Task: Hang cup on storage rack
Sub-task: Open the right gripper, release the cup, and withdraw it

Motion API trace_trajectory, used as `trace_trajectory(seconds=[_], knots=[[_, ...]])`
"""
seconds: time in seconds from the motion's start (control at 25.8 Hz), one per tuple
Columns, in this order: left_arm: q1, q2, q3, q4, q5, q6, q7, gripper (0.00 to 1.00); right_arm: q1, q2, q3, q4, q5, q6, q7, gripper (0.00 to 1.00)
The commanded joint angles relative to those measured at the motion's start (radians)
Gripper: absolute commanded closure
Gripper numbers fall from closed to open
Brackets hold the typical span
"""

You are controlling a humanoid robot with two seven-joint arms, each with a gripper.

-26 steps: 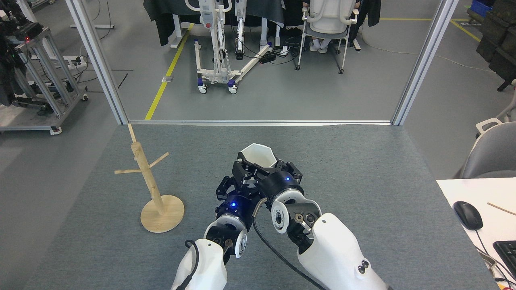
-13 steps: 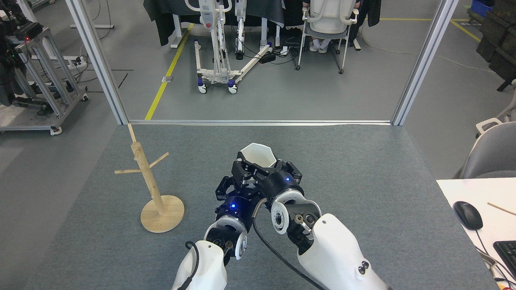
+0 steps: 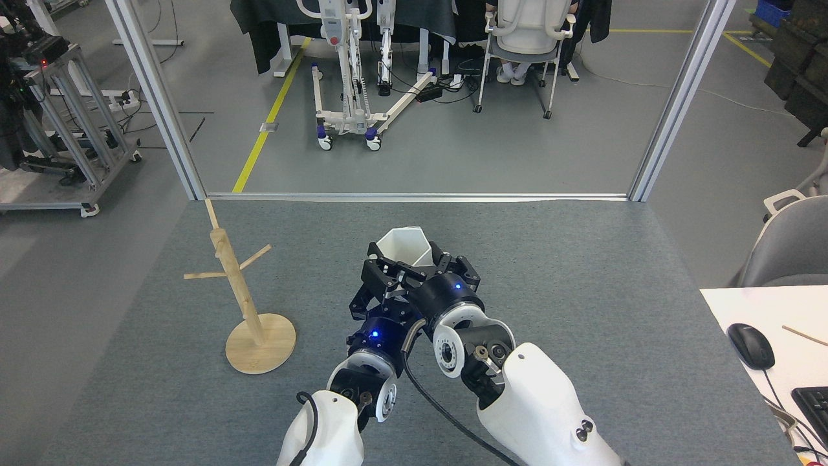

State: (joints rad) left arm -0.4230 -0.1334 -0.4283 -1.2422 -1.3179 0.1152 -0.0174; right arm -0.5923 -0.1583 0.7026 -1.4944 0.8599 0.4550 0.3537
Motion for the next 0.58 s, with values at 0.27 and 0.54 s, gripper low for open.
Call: trace_trajectory(seconds=[0.27,0.54], knots=[[0.015,0.0,0.003,-0.029,0.0,-0.054,0.025,0.93,-0.008,-0.006,-0.014,-0.142,0.008,-0.013,-0.002,0.02],[0.023,0.0,0.005,-0.036,-0.001,-0.054,0.025,0.94,-0.017,-0.006,-0.051,-0.168,0.011,-0.044,-0.071,0.02]])
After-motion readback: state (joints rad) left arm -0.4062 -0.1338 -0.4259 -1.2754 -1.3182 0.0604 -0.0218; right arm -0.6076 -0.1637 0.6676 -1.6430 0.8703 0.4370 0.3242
